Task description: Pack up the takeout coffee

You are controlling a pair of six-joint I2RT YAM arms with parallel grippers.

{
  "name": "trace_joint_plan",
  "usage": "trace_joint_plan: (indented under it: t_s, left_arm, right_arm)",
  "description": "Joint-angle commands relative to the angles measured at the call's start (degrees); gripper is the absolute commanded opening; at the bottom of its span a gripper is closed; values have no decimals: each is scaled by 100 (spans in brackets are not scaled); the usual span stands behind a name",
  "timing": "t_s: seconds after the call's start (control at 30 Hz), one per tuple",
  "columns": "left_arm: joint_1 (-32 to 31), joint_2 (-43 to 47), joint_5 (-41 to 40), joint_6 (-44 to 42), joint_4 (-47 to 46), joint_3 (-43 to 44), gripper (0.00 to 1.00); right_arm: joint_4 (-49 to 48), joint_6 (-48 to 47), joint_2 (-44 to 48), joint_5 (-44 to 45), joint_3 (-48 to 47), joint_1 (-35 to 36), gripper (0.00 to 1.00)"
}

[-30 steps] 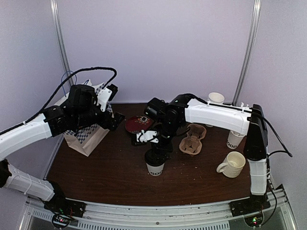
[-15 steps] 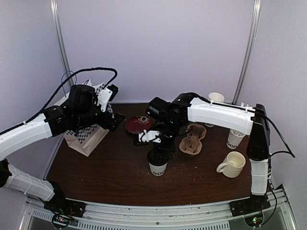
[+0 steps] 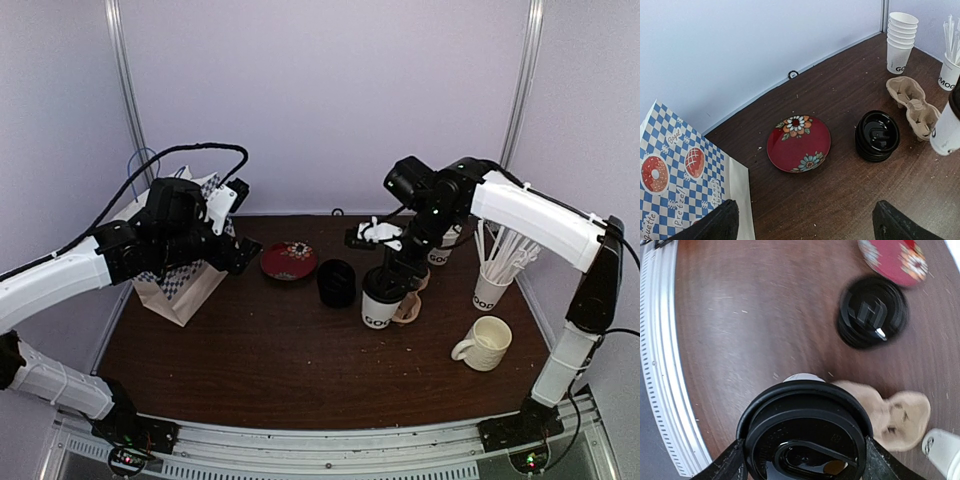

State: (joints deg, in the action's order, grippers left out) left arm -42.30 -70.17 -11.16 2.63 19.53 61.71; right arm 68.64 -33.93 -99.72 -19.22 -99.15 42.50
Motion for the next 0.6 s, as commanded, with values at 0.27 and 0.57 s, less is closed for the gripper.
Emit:
trace_joint_plan:
  t_s: [0.27, 0.57]
  left_arm:
    - [12, -165, -23, -80, -95, 117, 97]
    - [13, -282, 25, -61, 31, 209, 97]
  right_arm:
    - [-335, 279, 1276, 920, 1522, -1974, 74]
    - [-1028, 385, 1208, 1253, 2177, -2269, 74]
